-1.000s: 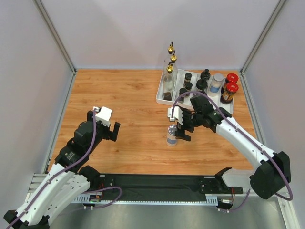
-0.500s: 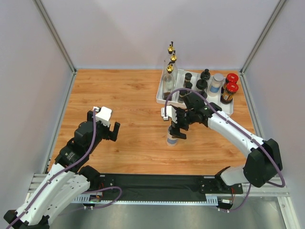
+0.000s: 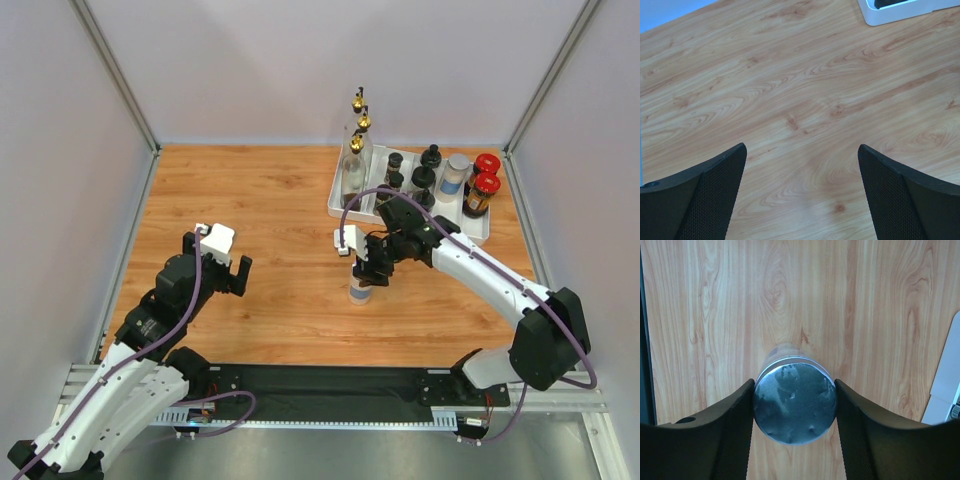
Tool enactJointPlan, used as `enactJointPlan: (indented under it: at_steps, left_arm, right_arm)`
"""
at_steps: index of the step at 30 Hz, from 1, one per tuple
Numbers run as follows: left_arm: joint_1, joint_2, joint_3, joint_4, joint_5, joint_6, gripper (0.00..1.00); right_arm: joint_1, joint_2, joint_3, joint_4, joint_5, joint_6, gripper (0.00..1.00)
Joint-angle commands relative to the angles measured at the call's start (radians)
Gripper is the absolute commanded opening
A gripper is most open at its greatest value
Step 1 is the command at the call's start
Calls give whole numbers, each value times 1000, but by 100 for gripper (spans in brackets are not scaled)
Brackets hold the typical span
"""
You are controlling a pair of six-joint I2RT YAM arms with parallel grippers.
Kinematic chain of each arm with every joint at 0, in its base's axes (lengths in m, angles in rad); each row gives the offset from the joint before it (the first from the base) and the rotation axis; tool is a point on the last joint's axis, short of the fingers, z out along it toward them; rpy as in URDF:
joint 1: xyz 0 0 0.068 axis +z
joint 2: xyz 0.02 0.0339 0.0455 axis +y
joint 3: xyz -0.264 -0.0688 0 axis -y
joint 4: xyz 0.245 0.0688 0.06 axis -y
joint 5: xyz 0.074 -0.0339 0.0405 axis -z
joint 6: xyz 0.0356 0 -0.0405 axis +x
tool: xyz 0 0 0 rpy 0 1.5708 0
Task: Organize the condiment bottles
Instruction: Pick up the bottle from the center of the board, then place the bottle in the storage box.
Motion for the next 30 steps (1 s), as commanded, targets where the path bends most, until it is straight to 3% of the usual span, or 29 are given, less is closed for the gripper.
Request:
enactJointPlan:
  at_steps: [1,4,8,19,30]
  left_arm:
    - [6,-10,-4,19,-1,-5,100]
    - [6,-12,-6,19,-3,-4,100]
    - [6,-13,-4,19,-1,-4,100]
    - [6,-18,-6,19,5,-5,100]
    - [6,-18,-6,19,2,-4,100]
  right_arm:
    - [4,-11,25,-54,31,38,21]
    - [-2,-34,82,-105,84,69,7]
    - [-92,-83,108,-73,127,158,1]
    - [-417,-152,156,15,164,251,1]
    - [-632,-24,328,64,215,281,1]
